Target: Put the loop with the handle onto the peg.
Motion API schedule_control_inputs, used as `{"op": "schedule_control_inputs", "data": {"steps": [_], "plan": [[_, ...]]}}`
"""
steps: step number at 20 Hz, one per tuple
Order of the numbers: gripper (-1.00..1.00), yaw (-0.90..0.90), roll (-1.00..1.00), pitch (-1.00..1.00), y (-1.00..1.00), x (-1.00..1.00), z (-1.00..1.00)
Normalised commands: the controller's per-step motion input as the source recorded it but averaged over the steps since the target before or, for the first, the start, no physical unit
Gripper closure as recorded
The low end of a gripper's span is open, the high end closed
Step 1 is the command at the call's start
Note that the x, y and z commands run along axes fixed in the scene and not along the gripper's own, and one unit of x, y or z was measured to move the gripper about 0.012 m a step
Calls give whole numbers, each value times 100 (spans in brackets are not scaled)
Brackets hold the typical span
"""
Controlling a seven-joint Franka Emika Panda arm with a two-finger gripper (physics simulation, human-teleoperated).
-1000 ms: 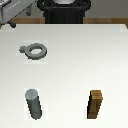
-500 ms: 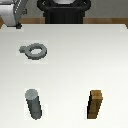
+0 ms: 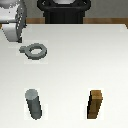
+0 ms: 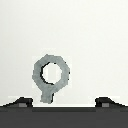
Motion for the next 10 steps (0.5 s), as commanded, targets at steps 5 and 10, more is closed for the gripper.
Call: {"op": "schedule_control_inputs", "data": {"steps": [5,10], "plan": [[-100,0,0,0,0,0,-40],[-100,0,0,0,-20,0,-40]]}}
